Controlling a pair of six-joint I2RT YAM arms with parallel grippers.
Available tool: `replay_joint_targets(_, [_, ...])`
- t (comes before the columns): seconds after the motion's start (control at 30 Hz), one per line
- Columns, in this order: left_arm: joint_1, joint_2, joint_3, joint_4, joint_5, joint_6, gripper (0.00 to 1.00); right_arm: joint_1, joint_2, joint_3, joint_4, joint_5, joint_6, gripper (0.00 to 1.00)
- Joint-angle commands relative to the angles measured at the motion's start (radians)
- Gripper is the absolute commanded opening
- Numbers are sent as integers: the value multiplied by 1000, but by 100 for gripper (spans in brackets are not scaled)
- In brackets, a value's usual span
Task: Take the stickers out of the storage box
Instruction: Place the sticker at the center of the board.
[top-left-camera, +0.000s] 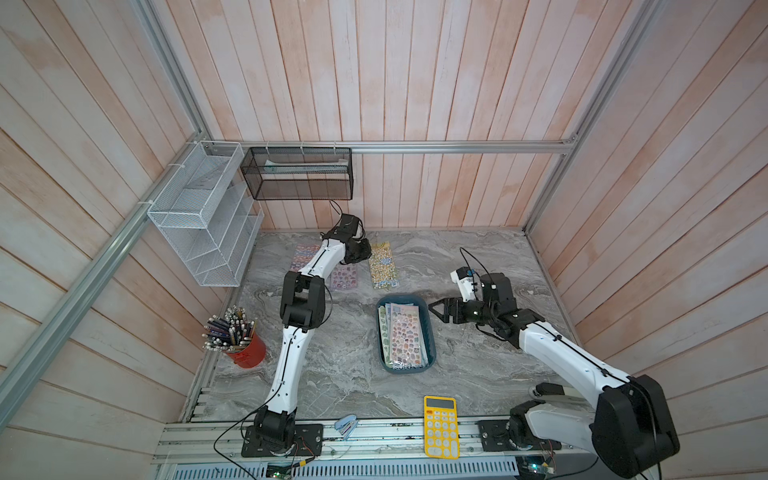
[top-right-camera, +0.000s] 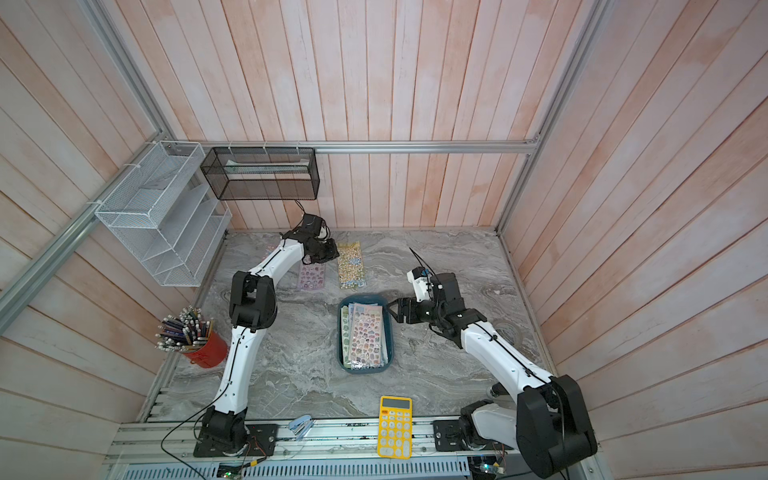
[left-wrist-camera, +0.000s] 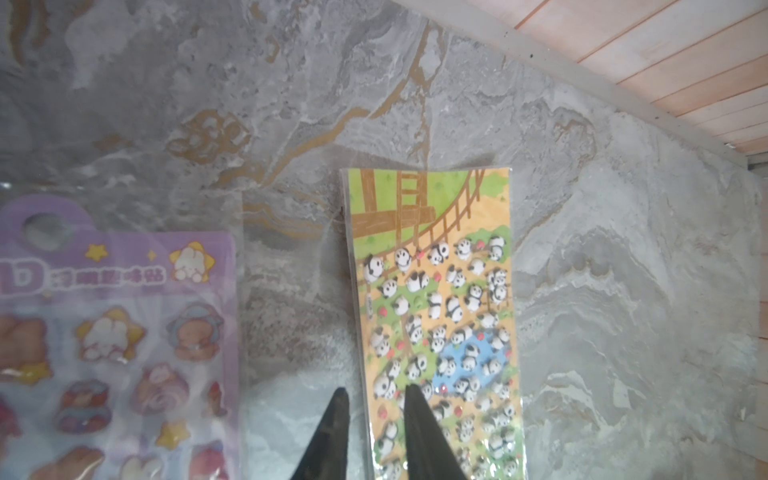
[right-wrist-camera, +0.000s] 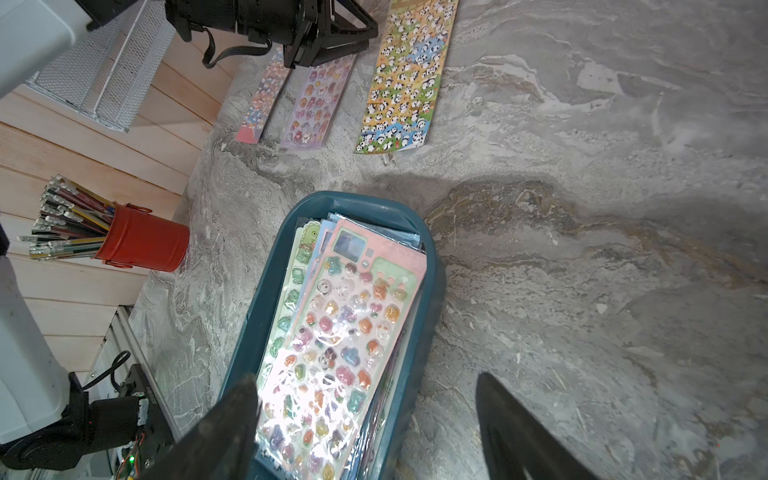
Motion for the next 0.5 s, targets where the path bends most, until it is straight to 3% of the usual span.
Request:
replay_joint_targets(0.0, [-50, -122, -68, 56, -34, 19, 20, -1, 2, 28, 5, 20, 0, 77])
replay_joint_targets(0.13, [-107, -244, -189, 121, -86, 47, 18, 0, -22, 23, -13, 78, 4, 74])
replay_joint_targets(0.3, [-147, -444, -422, 244, -110, 30, 38, 45, -88, 17, -61, 203, -6, 74])
replay_joint_targets(0.47, [-182, -679, -699, 342, -176, 25, 45, 253, -122, 27, -130, 495, -11, 72])
